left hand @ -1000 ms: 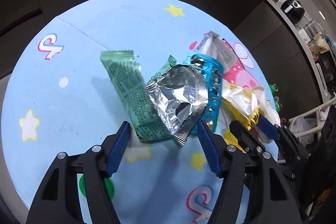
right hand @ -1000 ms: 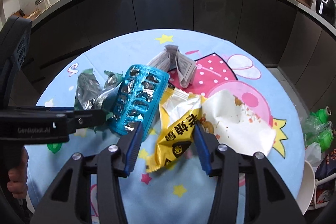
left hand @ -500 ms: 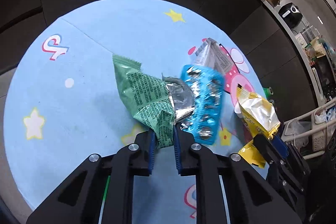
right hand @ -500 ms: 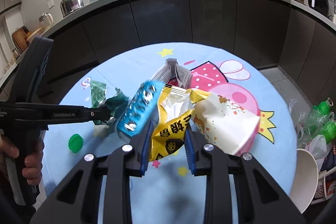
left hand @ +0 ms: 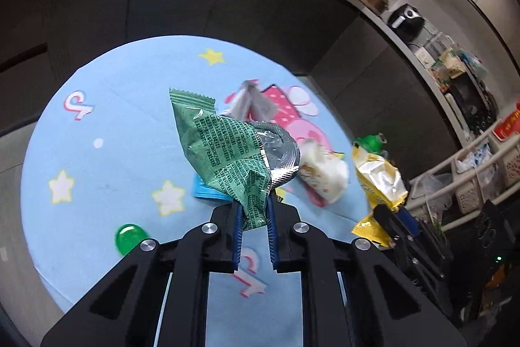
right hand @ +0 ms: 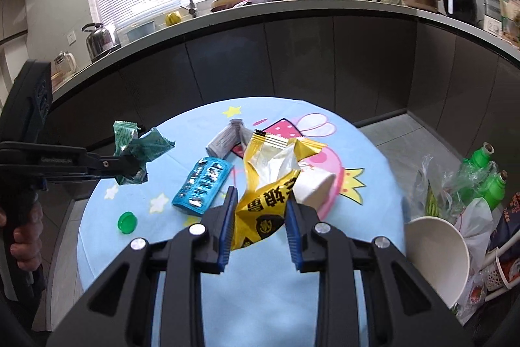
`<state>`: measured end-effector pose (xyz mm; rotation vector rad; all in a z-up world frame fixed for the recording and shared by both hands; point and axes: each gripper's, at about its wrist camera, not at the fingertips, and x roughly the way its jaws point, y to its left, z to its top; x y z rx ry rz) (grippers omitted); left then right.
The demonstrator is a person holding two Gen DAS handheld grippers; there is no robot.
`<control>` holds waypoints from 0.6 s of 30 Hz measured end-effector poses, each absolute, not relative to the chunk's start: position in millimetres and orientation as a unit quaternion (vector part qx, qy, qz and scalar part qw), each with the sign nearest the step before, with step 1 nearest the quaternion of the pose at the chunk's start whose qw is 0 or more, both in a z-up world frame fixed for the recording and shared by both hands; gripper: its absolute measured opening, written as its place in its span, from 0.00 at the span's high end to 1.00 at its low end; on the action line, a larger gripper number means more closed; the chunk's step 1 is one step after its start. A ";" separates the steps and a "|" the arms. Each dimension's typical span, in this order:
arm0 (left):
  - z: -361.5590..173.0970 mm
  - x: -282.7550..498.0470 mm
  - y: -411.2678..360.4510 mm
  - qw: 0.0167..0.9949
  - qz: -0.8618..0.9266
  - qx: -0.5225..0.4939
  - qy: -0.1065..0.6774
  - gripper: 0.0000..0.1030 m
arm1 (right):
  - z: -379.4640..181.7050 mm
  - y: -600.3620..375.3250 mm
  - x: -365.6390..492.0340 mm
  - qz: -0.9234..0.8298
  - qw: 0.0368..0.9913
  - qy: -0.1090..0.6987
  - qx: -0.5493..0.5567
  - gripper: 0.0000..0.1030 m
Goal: Collect trash
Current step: 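Carry the foil wrapper and yellow snack bag over the white bucket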
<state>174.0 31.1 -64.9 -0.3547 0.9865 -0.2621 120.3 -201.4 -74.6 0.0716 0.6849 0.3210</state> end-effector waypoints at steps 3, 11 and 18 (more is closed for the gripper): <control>-54.6 171.5 8.7 0.858 -0.150 -0.158 0.466 0.89 | -73.5 -223.2 112.2 0.137 0.933 0.330 0.049 0.72; -41.7 174.0 -70.6 0.846 -0.222 -0.116 0.470 0.89 | -80.1 -284.6 91.0 0.078 0.939 0.323 0.086 0.72; -50.8 179.9 -145.5 0.824 -0.281 -0.076 0.486 0.88 | -95.1 -339.3 77.0 0.026 0.938 0.325 0.118 0.72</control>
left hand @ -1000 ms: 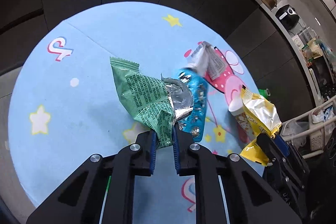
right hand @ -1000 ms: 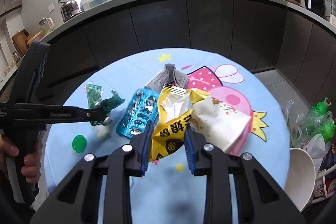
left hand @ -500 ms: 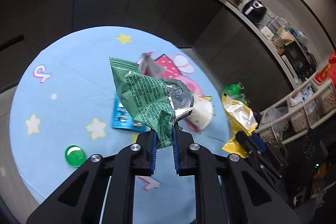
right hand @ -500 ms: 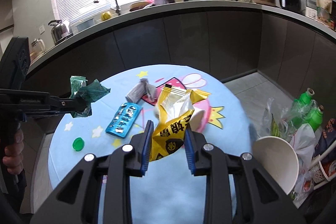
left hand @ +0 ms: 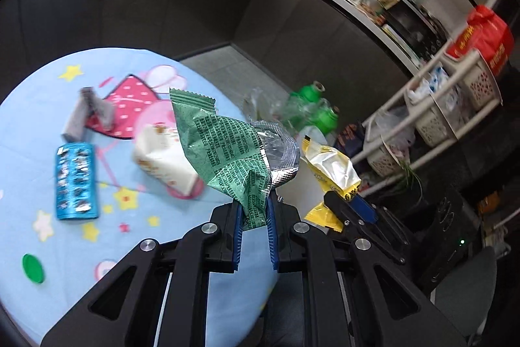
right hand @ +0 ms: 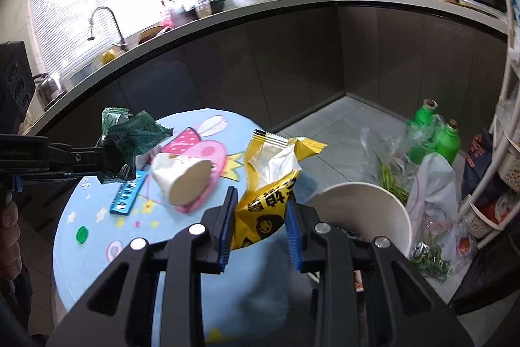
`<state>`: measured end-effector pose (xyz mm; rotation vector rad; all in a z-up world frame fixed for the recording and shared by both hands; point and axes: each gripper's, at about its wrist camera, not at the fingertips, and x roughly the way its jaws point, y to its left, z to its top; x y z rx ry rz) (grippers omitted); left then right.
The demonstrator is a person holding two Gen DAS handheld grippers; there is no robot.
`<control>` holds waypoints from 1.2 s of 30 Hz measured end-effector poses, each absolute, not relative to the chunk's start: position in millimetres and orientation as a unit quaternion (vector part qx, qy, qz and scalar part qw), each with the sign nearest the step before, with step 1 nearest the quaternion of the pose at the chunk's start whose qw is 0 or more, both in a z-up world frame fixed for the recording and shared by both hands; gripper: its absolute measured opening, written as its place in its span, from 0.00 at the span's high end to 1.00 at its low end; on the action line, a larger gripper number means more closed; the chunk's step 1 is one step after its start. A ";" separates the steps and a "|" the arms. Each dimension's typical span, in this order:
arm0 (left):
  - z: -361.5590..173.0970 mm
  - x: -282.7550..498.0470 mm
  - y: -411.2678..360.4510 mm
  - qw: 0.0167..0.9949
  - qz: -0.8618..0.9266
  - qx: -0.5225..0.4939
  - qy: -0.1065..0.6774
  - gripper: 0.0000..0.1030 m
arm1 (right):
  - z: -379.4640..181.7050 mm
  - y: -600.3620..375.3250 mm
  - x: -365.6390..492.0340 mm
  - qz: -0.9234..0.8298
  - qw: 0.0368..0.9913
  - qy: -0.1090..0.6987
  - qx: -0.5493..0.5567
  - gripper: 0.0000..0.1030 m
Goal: Collect trash
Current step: 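Carry the foil wrapper and yellow snack bag over the white bucket, then open both grippers to drop the foil wrapper and snack bag in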
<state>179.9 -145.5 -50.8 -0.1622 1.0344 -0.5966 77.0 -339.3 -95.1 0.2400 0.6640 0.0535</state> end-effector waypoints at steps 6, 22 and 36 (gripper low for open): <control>-64.4 189.6 -199.0 0.806 -0.312 -0.048 0.502 0.88 | -116.5 -381.1 69.4 -0.011 0.931 0.334 0.145 0.72; -143.3 218.1 -315.2 0.747 -0.367 0.030 0.553 0.87 | -208.2 -443.4 80.7 -0.059 0.894 0.399 0.193 0.72; -188.8 235.8 -352.8 0.747 -0.345 0.067 0.564 0.54 | -249.6 -448.5 98.1 -0.058 0.889 0.425 0.159 0.40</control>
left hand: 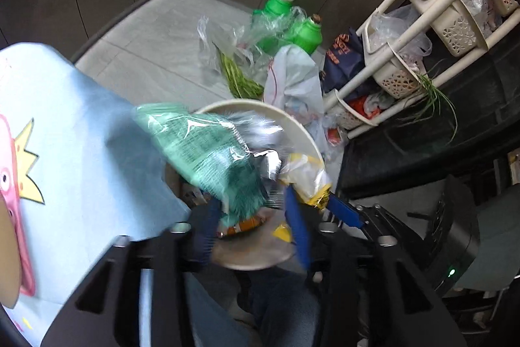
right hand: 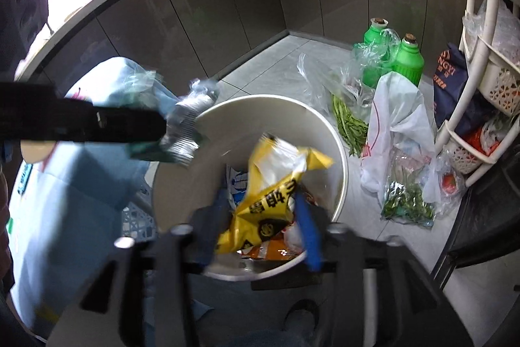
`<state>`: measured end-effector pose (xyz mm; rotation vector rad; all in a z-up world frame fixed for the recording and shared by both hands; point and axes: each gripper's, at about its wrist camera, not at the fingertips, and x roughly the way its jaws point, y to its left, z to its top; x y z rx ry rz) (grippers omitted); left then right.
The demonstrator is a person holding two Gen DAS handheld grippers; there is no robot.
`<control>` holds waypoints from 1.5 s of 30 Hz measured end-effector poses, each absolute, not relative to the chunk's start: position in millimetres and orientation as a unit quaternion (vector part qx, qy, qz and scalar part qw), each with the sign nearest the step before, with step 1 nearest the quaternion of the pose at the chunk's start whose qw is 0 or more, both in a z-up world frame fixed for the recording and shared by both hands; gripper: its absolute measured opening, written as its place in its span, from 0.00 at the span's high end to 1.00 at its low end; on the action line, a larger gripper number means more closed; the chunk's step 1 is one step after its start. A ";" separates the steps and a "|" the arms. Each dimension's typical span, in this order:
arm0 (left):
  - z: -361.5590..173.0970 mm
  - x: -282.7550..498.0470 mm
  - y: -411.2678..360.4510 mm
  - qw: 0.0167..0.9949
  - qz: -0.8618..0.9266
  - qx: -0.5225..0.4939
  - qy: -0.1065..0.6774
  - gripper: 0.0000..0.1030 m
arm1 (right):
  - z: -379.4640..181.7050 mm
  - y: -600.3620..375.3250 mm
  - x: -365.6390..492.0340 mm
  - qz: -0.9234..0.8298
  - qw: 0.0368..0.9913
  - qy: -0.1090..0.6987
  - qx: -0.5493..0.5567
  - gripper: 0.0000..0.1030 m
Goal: Collect trash
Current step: 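Open both grippers to drop the foil wrapper and snack bag in, then move both open tools back over the table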
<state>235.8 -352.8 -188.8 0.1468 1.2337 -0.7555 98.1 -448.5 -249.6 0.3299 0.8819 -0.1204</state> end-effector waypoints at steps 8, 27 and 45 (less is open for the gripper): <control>-161.3 230.8 -340.3 0.785 -0.334 0.038 0.520 0.12 | -237.7 -449.9 87.3 -0.049 0.906 0.397 0.136 0.04; -59.9 181.8 -244.3 0.840 -0.276 -0.032 0.465 0.08 | -129.4 -395.5 65.7 -0.003 0.938 0.332 0.101 0.03; -56.8 128.4 -33.9 0.867 -0.119 -0.116 0.470 0.08 | -78.8 -277.9 75.5 0.111 0.934 0.333 0.066 0.03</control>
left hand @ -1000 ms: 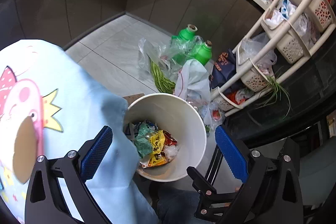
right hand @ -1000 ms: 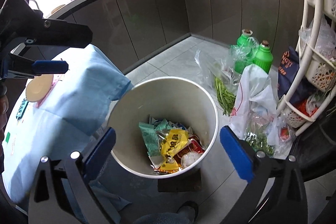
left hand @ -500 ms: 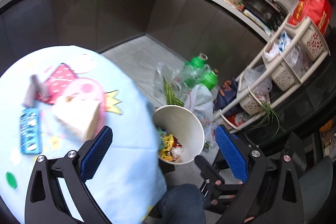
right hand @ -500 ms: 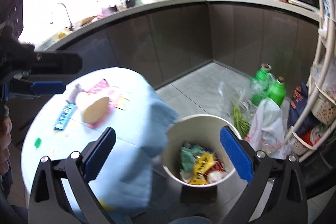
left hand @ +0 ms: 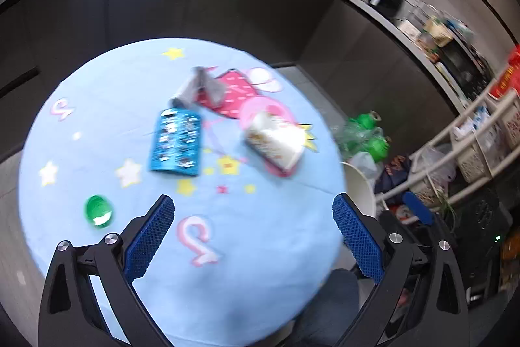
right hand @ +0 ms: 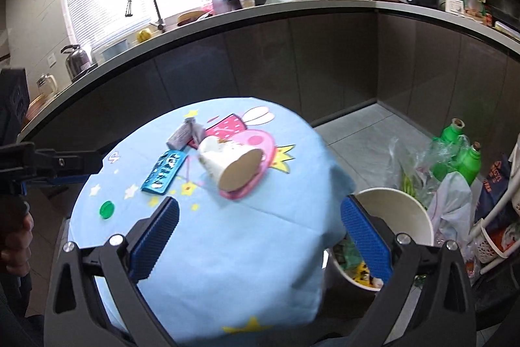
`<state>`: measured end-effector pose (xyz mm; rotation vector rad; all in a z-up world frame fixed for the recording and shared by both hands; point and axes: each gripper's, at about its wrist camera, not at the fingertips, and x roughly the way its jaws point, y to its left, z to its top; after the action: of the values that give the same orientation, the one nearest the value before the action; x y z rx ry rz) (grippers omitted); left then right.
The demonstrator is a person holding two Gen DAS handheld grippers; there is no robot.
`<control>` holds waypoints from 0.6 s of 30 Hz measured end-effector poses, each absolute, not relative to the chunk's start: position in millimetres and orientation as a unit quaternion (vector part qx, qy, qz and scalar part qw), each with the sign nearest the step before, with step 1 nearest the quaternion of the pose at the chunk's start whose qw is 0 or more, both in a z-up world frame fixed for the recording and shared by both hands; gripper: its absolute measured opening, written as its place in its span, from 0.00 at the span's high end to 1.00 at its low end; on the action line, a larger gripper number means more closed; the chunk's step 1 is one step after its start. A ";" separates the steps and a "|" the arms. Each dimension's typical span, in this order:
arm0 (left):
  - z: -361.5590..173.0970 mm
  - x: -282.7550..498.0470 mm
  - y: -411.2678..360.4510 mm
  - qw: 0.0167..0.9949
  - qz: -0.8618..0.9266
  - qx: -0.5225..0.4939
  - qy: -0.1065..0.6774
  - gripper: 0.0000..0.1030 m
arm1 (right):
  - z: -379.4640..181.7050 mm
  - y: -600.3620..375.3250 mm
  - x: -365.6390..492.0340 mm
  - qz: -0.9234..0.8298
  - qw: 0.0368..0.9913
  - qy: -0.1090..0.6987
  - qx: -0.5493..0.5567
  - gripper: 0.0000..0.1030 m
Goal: Collect trash
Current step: 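Move both open tools back over the table, then grasp the blue blister pack with the left gripper while the right grasps the white paper cup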
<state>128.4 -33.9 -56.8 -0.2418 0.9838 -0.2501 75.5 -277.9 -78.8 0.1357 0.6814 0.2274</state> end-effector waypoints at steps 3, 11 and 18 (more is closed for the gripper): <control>-68.7 126.3 3.9 0.865 -0.084 -0.131 0.477 0.08 | -82.6 -255.0 82.2 0.128 0.928 0.344 0.057 0.03; -93.9 127.9 57.0 0.854 -0.055 -0.160 0.493 0.09 | -93.4 -212.9 117.2 0.163 0.914 0.372 0.016 0.03; -98.9 139.3 73.3 0.853 -0.054 -0.170 0.491 0.09 | -100.4 -192.8 160.1 0.174 0.908 0.379 -0.042 0.03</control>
<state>139.3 73.3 -98.9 -0.3578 1.0325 -0.1132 160.1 -192.8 -100.4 -0.0867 0.7821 0.3582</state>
